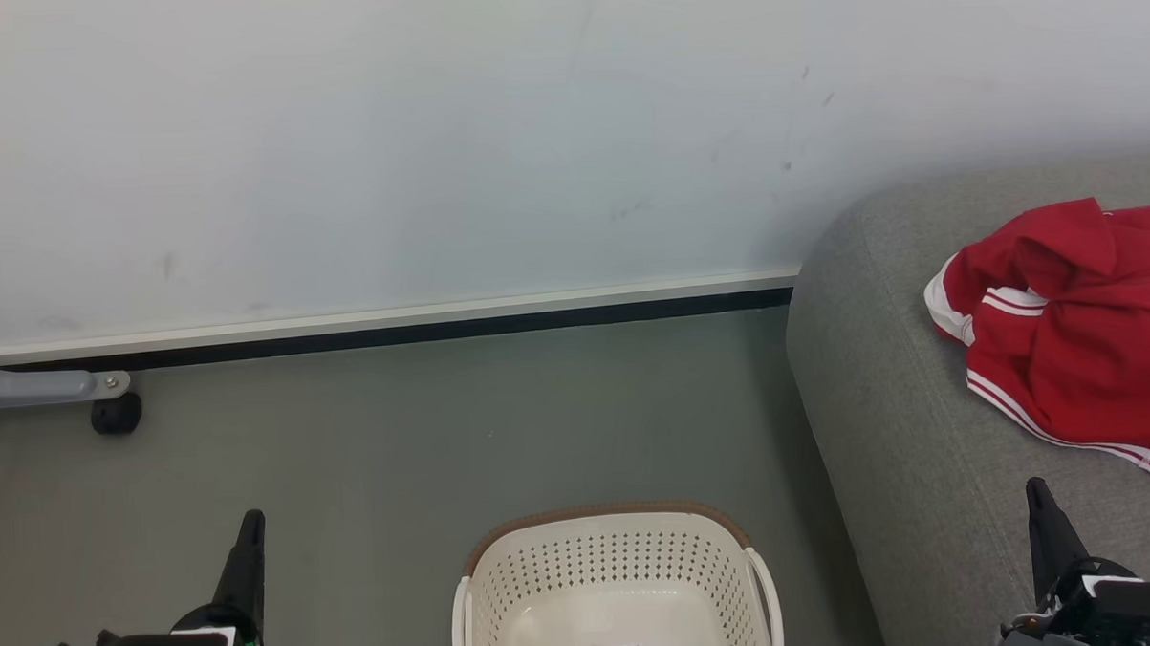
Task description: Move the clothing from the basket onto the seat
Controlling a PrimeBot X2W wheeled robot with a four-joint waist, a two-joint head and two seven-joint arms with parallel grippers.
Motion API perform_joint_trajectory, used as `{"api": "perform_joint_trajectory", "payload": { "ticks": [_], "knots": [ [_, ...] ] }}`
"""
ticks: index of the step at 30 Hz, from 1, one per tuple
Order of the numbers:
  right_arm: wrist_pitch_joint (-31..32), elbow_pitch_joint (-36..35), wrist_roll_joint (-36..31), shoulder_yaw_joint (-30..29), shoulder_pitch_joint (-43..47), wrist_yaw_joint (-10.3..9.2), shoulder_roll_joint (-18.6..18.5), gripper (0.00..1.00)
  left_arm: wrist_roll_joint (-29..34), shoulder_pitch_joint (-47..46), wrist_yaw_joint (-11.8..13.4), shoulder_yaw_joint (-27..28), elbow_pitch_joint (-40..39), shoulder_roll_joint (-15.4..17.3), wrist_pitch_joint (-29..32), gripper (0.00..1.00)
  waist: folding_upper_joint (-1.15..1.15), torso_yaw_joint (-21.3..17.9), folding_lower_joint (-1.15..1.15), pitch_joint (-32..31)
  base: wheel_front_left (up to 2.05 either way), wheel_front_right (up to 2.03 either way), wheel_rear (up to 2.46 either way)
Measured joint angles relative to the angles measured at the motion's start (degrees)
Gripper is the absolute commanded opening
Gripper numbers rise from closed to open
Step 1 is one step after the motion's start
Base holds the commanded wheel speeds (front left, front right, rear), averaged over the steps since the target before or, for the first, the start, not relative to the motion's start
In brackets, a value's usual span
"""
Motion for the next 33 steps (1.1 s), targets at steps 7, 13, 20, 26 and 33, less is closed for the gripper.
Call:
{"api": "perform_joint_trajectory", "payload": {
  "ticks": [7, 13, 20, 26, 33],
  "knots": [
    [0.0, 0.0, 0.0, 0.0, 0.0, 0.0, 0.0, 0.0, 0.0, 0.0, 0.0, 0.0, 0.0, 0.0, 0.0, 0.0, 0.0, 0.0, 0.0, 0.0, 0.0, 0.0, 0.0],
    [0.0, 0.0, 0.0, 0.0, 0.0, 0.0, 0.0, 0.0, 0.0, 0.0, 0.0, 0.0, 0.0, 0.0, 0.0, 0.0, 0.0, 0.0, 0.0, 0.0, 0.0, 0.0, 0.0],
    [0.0, 0.0, 0.0, 0.0, 0.0, 0.0, 0.0, 0.0, 0.0, 0.0, 0.0, 0.0, 0.0, 0.0, 0.0, 0.0, 0.0, 0.0, 0.0, 0.0, 0.0, 0.0, 0.0],
    [0.0, 0.0, 0.0, 0.0, 0.0, 0.0, 0.0, 0.0, 0.0, 0.0, 0.0, 0.0, 0.0, 0.0, 0.0, 0.0, 0.0, 0.0, 0.0, 0.0, 0.0, 0.0, 0.0],
    [0.0, 0.0, 0.0, 0.0, 0.0, 0.0, 0.0, 0.0, 0.0, 0.0, 0.0, 0.0, 0.0, 0.0, 0.0, 0.0, 0.0, 0.0, 0.0, 0.0, 0.0, 0.0, 0.0]
  ]
}}
